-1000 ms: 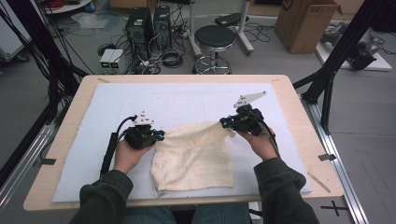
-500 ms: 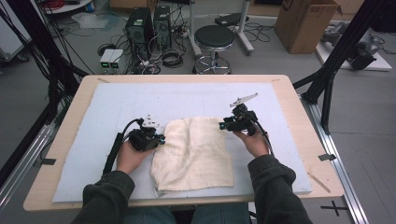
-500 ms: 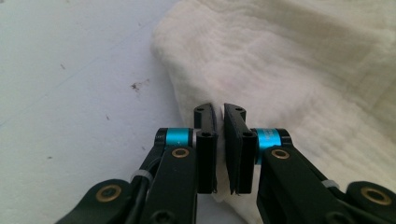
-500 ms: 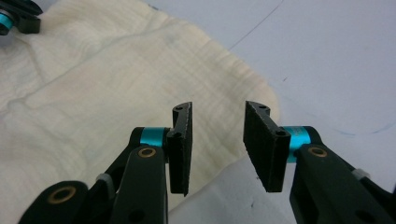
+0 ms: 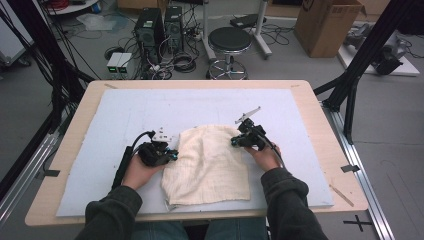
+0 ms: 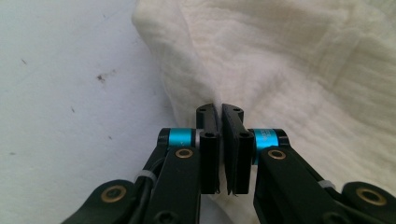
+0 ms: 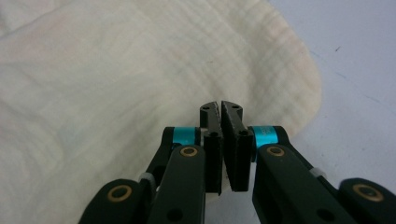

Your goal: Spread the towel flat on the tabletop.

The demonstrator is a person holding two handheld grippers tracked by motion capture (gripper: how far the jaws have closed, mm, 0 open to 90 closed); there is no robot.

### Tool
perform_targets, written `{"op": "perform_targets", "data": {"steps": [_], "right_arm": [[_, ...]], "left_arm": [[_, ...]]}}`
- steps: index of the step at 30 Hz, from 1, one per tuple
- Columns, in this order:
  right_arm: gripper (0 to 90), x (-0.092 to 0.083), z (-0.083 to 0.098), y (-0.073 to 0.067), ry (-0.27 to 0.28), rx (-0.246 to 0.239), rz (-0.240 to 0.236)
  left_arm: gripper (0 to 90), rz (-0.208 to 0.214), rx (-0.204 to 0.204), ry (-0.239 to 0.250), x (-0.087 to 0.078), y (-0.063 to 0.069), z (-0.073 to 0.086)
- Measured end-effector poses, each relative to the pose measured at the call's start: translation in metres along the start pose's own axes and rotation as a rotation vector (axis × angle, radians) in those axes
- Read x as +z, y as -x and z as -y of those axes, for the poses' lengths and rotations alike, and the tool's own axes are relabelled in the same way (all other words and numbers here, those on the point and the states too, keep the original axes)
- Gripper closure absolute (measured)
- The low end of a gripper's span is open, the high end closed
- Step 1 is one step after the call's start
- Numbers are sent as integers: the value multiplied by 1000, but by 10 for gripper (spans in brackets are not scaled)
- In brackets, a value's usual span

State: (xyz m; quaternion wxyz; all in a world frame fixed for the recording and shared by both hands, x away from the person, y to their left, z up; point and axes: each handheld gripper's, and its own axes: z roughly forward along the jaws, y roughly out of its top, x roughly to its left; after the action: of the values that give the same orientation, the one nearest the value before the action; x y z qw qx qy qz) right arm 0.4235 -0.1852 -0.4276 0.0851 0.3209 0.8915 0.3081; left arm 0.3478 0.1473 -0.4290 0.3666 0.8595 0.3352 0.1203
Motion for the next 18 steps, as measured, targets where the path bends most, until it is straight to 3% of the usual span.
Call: {"op": "perform_targets", "data": {"steps": [4,5,10,13,15,18], "right_arm": [[884,-10,14,-4,9,19,-39],[885,-14,19,-6,21,2,-42],[883,-40,39,-17,75,-25,-62],[875,-41,47,-15,51,-36,-55],[859,-40,49,-14,45,-31,-51],[827,-37,57,-9,56,-4,-69]], "left_arm": [[852,32,9,25,-8,9,4],[853,32,9,25,-8,9,4],[849,165,18,30,-13,27,4],[763,220,34,13,-9,33,2],[703,232,26,17,-8,33,1],[673,225,-18,72,-15,21,-3]]}}
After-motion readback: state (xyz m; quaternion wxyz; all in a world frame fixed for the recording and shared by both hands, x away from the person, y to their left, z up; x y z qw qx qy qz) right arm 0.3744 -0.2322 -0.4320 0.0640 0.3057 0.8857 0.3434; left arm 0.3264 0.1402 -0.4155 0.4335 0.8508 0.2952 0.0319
